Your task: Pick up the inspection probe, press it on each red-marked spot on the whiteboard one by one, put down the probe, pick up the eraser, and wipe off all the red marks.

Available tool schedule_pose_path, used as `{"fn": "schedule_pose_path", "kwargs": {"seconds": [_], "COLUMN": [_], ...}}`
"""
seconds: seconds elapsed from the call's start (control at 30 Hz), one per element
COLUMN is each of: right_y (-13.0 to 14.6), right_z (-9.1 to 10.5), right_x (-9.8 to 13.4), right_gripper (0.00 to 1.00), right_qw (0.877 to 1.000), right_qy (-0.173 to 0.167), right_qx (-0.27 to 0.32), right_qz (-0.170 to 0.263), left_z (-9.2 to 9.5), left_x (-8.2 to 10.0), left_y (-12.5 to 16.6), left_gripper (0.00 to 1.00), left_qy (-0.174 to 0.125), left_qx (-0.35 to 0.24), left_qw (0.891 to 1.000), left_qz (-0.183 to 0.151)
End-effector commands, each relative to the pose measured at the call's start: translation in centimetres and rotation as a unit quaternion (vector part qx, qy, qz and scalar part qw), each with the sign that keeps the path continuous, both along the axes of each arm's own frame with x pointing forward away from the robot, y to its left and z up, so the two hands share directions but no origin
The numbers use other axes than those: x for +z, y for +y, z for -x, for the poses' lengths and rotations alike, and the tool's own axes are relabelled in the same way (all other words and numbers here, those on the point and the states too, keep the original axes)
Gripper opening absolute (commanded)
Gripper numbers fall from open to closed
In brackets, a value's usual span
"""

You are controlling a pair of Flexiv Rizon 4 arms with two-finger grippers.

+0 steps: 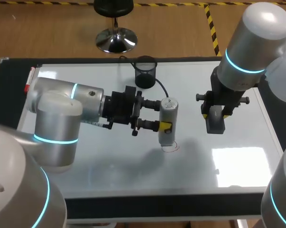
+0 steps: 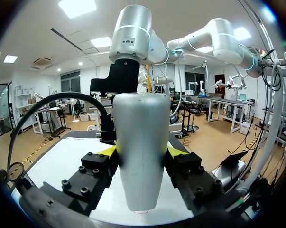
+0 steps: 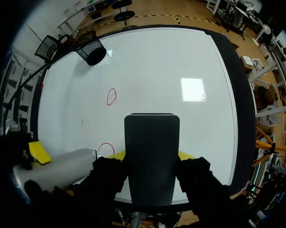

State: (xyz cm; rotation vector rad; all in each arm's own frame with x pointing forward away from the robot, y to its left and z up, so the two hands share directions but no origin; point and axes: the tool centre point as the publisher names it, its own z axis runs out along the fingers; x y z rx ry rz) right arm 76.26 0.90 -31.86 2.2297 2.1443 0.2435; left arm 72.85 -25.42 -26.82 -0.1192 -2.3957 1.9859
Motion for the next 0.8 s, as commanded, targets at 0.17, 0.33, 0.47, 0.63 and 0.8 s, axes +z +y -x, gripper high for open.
{"fn": "schedule_pose_path", "kwargs": {"seconds": [0.17, 0.33, 0.47, 0.63, 0.8], "right_y": [-0.1, -0.1, -0.1, -0.1, -0.1], "right_z": [0.0, 0.0, 0.0, 0.0, 0.0], "right_x": [0.1, 0.1, 0.1, 0.1, 0.1], "right_gripper": [0.0, 0.0, 0.0, 0.0, 0.0], "right_qw": [1.0, 1.0, 1.0, 1.0, 1.0], "right_qy": [0.0, 0.0, 0.0, 0.0, 0.0], "right_qx": [0.001, 0.001, 0.001, 0.001, 0.001], "right_qz": [-0.001, -0.001, -0.001, -0.001, -0.001], "left_z": [0.9, 0.9, 0.8, 0.6, 0.5], "left_x": [0.3, 0.4, 0.4, 0.4, 0.5], "left_y": [2.4, 3.9, 5.2, 6.5, 7.9], "left_gripper": [0.0, 0.0, 0.0, 0.0, 0.0], "left_qy": [-0.005, -0.013, -0.02, -0.025, -0.027], "left_qx": [0.006, 0.01, 0.015, 0.007, 0.004], "left_qw": [1.0, 1.0, 0.999, 0.999, 0.999], "left_qz": [0.005, 0.019, 0.022, 0.027, 0.026]}}
